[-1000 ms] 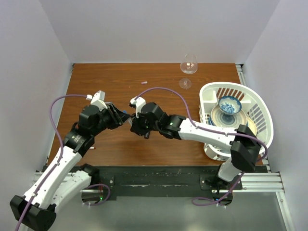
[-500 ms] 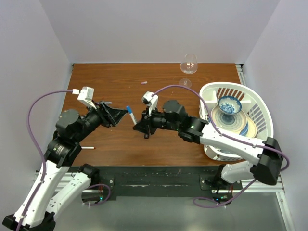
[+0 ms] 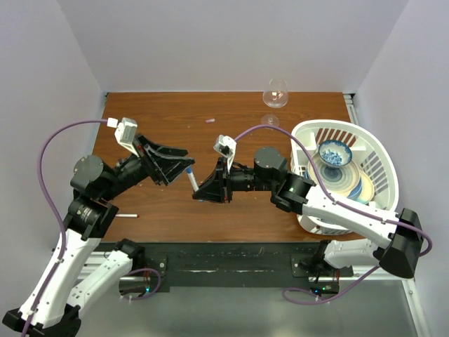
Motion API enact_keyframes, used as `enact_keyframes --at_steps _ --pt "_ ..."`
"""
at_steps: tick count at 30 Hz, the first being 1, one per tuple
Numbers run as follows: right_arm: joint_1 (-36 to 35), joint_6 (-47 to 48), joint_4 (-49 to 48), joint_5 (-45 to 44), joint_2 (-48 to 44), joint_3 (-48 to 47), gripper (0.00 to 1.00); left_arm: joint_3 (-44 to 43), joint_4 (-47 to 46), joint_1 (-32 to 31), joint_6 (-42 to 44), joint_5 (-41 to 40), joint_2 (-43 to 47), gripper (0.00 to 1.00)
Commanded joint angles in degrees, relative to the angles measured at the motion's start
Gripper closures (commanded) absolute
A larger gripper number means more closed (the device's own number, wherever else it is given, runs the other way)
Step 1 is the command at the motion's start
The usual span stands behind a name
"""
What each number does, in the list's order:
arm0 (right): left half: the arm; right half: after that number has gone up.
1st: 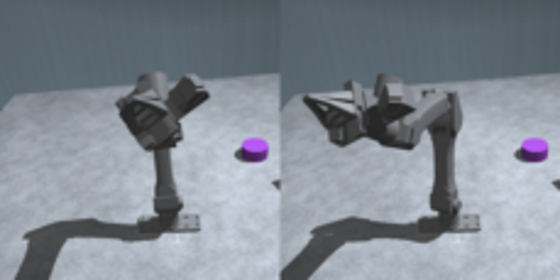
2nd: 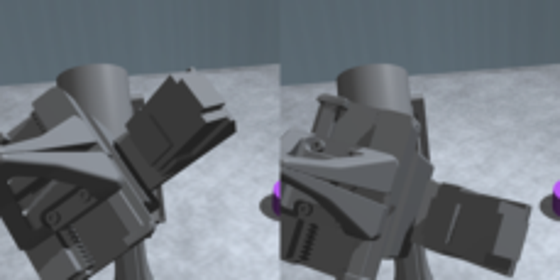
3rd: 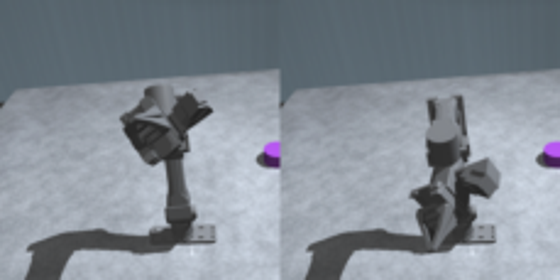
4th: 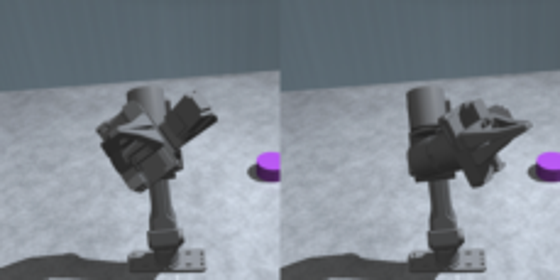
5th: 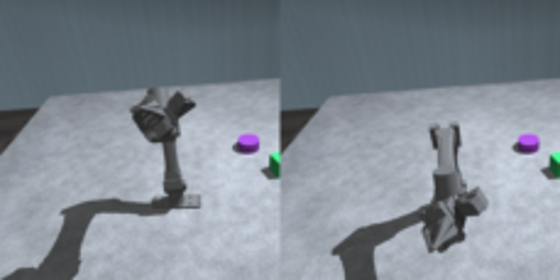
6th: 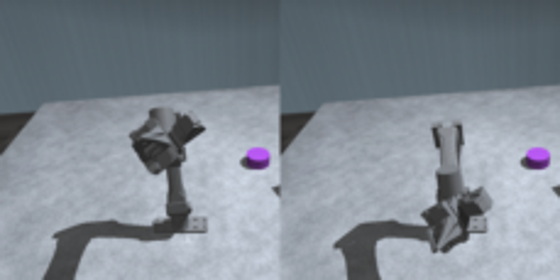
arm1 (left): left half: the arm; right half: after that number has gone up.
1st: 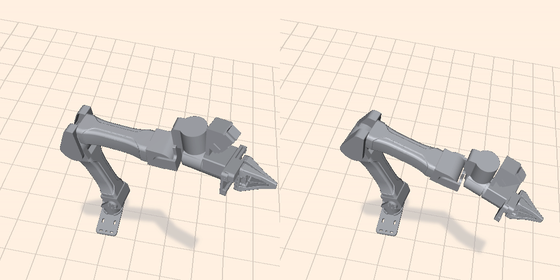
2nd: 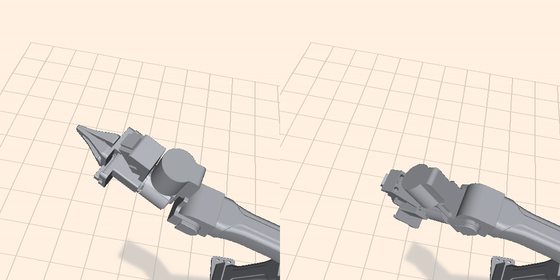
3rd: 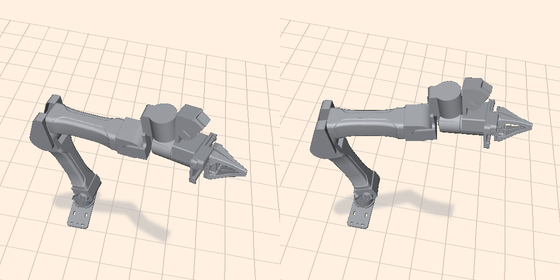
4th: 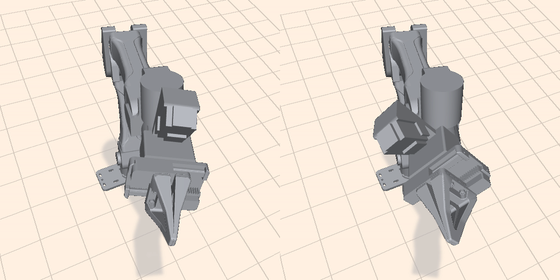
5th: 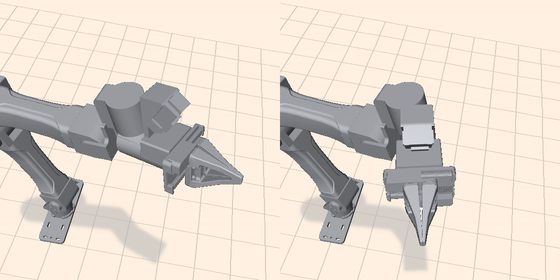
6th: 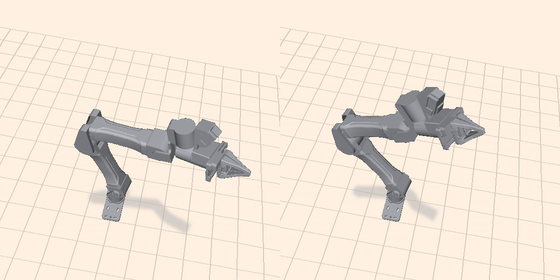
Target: Insert the pens into the pen caps
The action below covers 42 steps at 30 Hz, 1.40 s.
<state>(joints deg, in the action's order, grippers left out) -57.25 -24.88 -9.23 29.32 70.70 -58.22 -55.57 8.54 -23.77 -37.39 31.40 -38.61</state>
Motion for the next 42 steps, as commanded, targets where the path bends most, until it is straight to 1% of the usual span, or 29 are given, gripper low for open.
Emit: enact_keyframes --at_steps 1,11,14,16,17,20,21,22,23,24,25,26,28,29,30,32,33,36,37,38,39,41,42 --pt "0.12 -2.01 -3.86 2.23 -1.70 0.03 1.00 0.46 -4.49 -0.14 -1.64 3.06 -0.50 0.46" --pt "0.13 -3.24 -4.74 1.44 -2.14 -0.23 1.00 2.57 -4.75 -0.14 -3.04 2.53 0.82 0.51" --pt "0.04 -3.85 -5.00 1.09 -2.23 -0.23 1.00 3.01 -4.23 -0.14 -3.57 1.74 0.82 0.54" --pt "0.04 -3.94 -5.00 1.18 -2.23 -0.23 1.00 3.63 -4.67 -0.14 -4.10 1.65 1.08 0.58" --pt "0.04 -4.03 -5.00 1.35 -2.06 -0.23 1.00 3.89 -5.02 -0.14 -4.88 1.91 1.08 0.61" --pt "0.04 -4.03 -5.00 1.44 -2.14 -0.23 1.00 5.12 -7.21 -0.14 -6.55 4.02 0.99 0.81" --pt "0.12 -4.03 -5.00 1.44 -2.05 -0.32 1.00 5.47 -7.65 -0.14 -6.99 4.89 0.56 0.97" --pt "0.13 -3.94 -4.92 1.44 -2.40 -0.41 1.00 5.65 -7.40 -0.14 -7.17 6.55 0.12 1.00" --pt "0.13 -3.33 -4.57 1.35 -2.58 -0.67 1.00 5.48 -5.57 -0.14 -7.17 7.88 -0.06 1.00" --pt "0.39 -2.28 -1.08 0.57 -2.93 -1.54 1.00 5.56 -4.85 -0.14 -6.83 9.80 -0.15 1.00" --pt "0.56 -1.23 0.34 0.30 -3.89 -3.64 1.00 6.00 -4.84 -0.22 -6.82 11.91 0.46 1.00" --pt "0.74 0.26 1.23 0.04 -4.42 -4.53 1.00 7.57 -4.93 -0.22 -7.87 12.28 1.25 1.00" --pt "1.00 1.41 2.20 -1.10 -5.30 -6.55 1.00 9.33 -5.89 -0.14 -9.36 12.11 3.80 1.00" --pt "1.00 2.03 2.38 -1.46 -5.39 -7.17 1.00 11.17 -7.64 -0.14 -11.63 12.37 4.24 1.00" --pt "1.09 2.38 2.38 -1.63 -5.05 -7.87 1.00 11.97 -10.01 -0.14 -13.22 12.55 4.68 1.00" --pt "1.09 4.56 4.48 -2.59 -2.86 -10.85 1.00 13.81 -11.43 -0.14 -16.39 12.46 4.34 1.00" --pt "1.09 5.71 7.62 -3.21 -2.15 -12.08 1.00 14.17 -11.26 -0.14 -16.75 12.29 3.81 1.00" --pt "1.44 7.92 8.62 -3.83 0.40 -14.99 1.00 15.92 -11.17 -0.14 -16.14 10.01 4.68 1.00" --pt "1.62 8.01 8.71 -3.66 1.10 -16.04 1.00 17.06 -12.56 -0.14 -17.71 9.48 5.29 1.00" --pt "1.97 8.27 8.97 -4.09 1.72 -16.75 1.00 19.86 -16.84 -0.14 -18.94 9.38 6.17 1.00" --pt "2.15 8.45 9.06 -4.44 3.03 -17.89 1.00 21.28 -18.97 -0.14 -20.17 9.73 6.44 1.00" --pt "3.28 8.80 8.97 -4.27 3.74 -18.77 1.00 23.92 -22.40 -0.14 -22.46 11.57 5.83 1.00" --pt "3.72 8.63 9.06 -4.36 4.62 -19.21 1.00 24.10 -21.81 -0.22 -22.47 12.10 5.39 1.00"
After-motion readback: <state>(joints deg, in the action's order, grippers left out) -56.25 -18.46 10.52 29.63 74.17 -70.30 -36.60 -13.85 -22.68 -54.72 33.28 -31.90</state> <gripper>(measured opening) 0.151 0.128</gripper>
